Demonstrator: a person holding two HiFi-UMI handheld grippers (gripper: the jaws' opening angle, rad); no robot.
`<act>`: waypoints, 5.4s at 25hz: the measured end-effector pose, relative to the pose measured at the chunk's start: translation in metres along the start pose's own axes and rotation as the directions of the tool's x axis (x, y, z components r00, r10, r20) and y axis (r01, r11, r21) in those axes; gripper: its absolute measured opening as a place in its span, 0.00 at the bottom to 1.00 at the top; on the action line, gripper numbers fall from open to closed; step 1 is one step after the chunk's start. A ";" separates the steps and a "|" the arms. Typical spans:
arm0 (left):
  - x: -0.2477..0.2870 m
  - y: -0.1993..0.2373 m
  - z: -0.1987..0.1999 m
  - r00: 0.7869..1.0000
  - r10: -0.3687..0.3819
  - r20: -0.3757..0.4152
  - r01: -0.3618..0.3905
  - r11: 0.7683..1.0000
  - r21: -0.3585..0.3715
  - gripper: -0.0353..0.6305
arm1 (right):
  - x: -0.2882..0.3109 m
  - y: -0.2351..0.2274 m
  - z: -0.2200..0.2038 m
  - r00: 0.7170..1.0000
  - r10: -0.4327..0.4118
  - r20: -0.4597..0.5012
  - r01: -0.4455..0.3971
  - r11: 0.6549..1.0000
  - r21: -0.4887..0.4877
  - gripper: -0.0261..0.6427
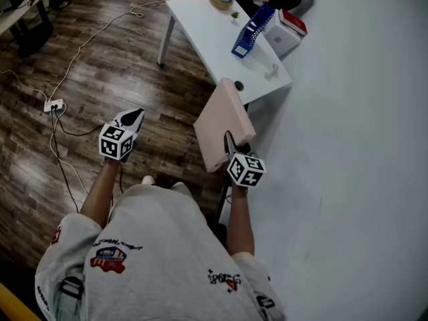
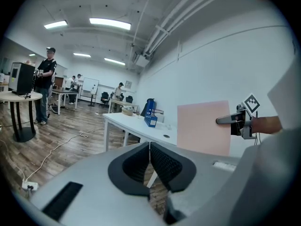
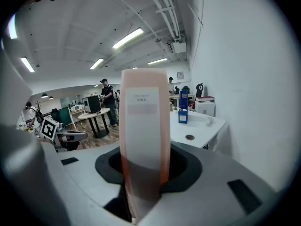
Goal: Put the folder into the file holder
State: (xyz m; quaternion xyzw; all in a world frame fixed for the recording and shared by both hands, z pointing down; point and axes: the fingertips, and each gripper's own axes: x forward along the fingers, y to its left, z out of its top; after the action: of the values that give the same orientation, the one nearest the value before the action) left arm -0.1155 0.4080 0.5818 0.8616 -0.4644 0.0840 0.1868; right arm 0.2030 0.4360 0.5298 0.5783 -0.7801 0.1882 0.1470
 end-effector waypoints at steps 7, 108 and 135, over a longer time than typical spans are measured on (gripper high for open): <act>0.005 0.002 -0.003 1.000 -0.014 -0.016 0.014 1.000 -0.013 0.07 | 0.000 0.006 0.009 1.000 0.020 0.009 -0.020 0.999 0.031 0.28; 0.617 0.343 0.297 0.980 -0.183 -0.078 0.186 0.982 0.035 0.07 | 0.605 -0.173 0.375 0.990 -0.023 0.139 0.003 0.990 0.140 0.27; 0.624 0.340 0.287 0.974 -0.209 -0.084 0.212 0.977 0.023 0.07 | 0.513 -0.201 0.530 0.833 -0.132 0.537 0.075 0.989 0.128 0.26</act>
State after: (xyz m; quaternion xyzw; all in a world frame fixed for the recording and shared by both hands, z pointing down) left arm -0.0606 -0.3567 0.6005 0.9047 -0.3612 0.1059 0.1994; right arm 0.2421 -0.2962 0.3145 0.6560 -0.7466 0.0476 -0.1000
